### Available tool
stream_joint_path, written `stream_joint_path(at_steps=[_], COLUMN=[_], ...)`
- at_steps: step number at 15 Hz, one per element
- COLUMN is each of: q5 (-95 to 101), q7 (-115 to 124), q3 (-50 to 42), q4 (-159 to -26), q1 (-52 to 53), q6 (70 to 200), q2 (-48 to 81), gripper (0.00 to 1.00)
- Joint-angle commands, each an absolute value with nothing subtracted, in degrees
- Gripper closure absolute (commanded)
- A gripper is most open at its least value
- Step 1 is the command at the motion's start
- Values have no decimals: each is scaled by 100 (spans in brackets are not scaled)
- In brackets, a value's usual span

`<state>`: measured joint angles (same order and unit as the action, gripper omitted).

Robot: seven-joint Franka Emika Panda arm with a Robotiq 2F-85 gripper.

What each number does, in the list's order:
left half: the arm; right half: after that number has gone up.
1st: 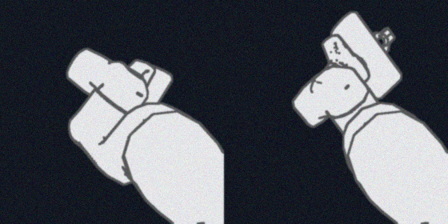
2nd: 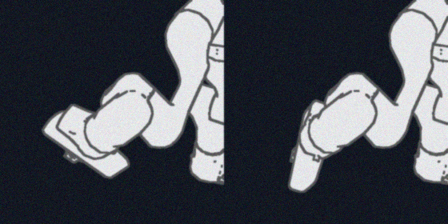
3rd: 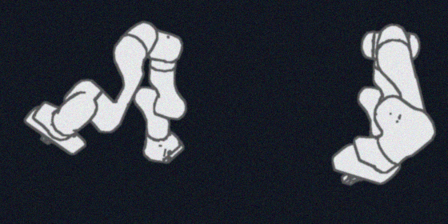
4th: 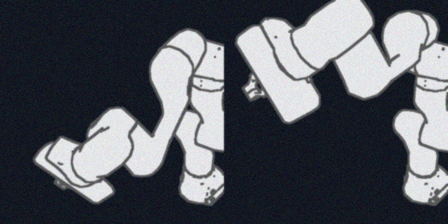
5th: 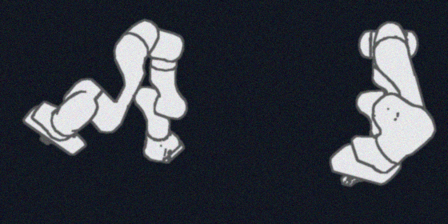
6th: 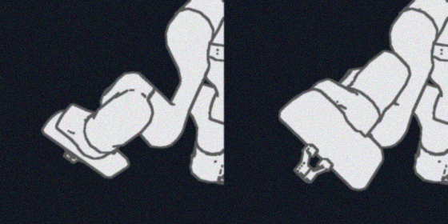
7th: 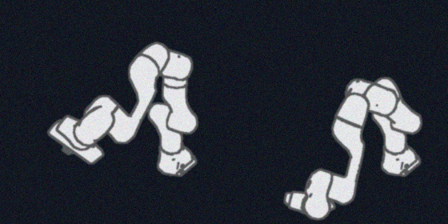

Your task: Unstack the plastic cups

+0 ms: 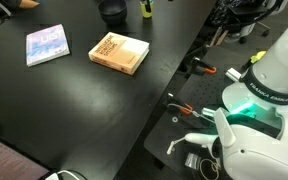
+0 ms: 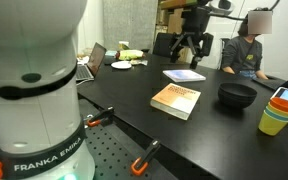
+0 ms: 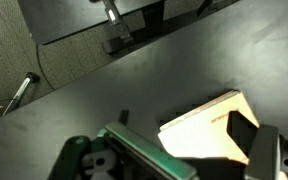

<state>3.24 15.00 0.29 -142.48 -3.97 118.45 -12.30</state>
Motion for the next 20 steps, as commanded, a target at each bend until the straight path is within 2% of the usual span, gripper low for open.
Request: stream_joint_path(at_steps=[1, 9, 20], q5=[543, 253, -634], q7=[1411, 1359, 1363], q3=[-376, -1067, -1245], q4=[-13604, -11679, -9325], q1=[-745, -1124, -1742], q6=[12241, 13602, 13529], q2=[-542, 1449, 3467], gripper=[0, 0, 0])
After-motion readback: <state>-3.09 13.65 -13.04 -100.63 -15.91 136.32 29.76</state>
